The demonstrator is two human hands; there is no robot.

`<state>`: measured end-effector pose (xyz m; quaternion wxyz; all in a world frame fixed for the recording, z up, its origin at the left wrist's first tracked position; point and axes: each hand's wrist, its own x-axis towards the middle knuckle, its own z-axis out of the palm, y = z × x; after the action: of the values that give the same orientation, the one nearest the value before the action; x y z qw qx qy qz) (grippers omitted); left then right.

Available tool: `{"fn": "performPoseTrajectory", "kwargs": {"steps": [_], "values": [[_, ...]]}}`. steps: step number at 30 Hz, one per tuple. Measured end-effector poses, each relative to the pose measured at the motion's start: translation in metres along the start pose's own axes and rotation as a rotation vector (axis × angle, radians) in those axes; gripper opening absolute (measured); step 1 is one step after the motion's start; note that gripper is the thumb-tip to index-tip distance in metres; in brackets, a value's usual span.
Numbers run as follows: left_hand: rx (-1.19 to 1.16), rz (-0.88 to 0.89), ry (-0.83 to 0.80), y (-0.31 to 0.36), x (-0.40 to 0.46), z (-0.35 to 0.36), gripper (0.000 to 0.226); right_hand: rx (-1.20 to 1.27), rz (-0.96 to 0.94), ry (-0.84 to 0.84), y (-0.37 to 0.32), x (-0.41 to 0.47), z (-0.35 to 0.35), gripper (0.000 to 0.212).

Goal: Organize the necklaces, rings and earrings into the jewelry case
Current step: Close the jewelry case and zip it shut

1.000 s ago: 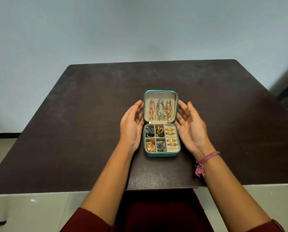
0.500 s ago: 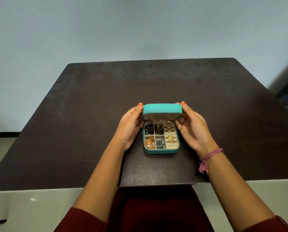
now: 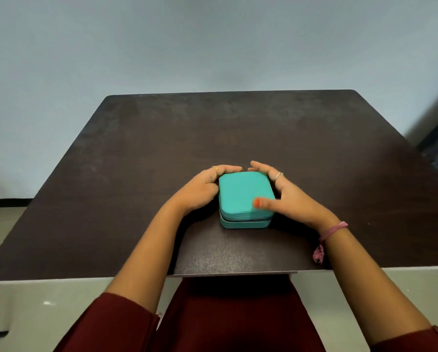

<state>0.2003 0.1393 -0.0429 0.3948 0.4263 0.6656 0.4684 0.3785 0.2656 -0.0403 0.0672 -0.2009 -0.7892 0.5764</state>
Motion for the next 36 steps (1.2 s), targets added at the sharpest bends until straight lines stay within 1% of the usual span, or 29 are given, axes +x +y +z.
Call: {"fn": "performPoseTrajectory", "kwargs": {"steps": [1, 2, 4, 7, 11, 13, 15, 18, 21, 25, 29, 33, 36], "values": [[0.135, 0.013, -0.036, 0.001, 0.002, -0.004, 0.063, -0.100, 0.019, -0.060, -0.001, -0.001, -0.001, 0.094], [0.253, 0.025, -0.067, 0.005, 0.004, -0.006, 0.064, -0.151, 0.026, -0.092, -0.002, -0.001, -0.002, 0.103], [0.462, 0.056, -0.123, 0.012, 0.008, -0.011, 0.062, -0.195, 0.008, -0.104, -0.001, -0.001, -0.002, 0.113], [0.719, 0.139, -0.151, 0.015, 0.014, -0.019, 0.051, -0.208, -0.012, -0.076, 0.001, -0.002, 0.000, 0.112], [0.872, 0.266, -0.109, 0.011, 0.019, -0.028, 0.043, -0.184, -0.014, -0.054, 0.000, -0.003, 0.001, 0.108], [0.923, 0.286, -0.063, 0.012, 0.017, -0.027, 0.039, -0.179, -0.011, -0.050, 0.000, -0.004, 0.002, 0.107], [0.918, 0.272, 0.000, 0.009, 0.010, -0.025, 0.036, -0.179, -0.005, -0.046, -0.001, -0.005, 0.002, 0.107], [0.829, 0.279, 0.116, -0.003, -0.008, -0.023, 0.031, -0.173, 0.000, -0.035, -0.002, -0.006, 0.003, 0.106], [0.709, 0.279, 0.155, -0.009, -0.031, -0.024, 0.030, -0.173, -0.001, -0.027, -0.003, -0.006, 0.003, 0.106], [0.680, 0.271, 0.071, -0.006, -0.058, -0.023, 0.020, -0.166, 0.008, -0.017, -0.005, -0.008, 0.005, 0.108], [0.607, 0.237, -0.025, 0.001, -0.075, -0.017, 0.023, -0.175, 0.005, -0.002, -0.004, -0.008, 0.007, 0.107], [0.634, 0.259, -0.050, 0.007, -0.081, -0.008, 0.023, -0.209, -0.003, 0.010, -0.003, -0.009, 0.008, 0.109], [0.730, 0.302, -0.113, 0.010, -0.079, 0.003, 0.013, -0.215, -0.015, 0.024, -0.004, -0.011, 0.009, 0.110]]}}
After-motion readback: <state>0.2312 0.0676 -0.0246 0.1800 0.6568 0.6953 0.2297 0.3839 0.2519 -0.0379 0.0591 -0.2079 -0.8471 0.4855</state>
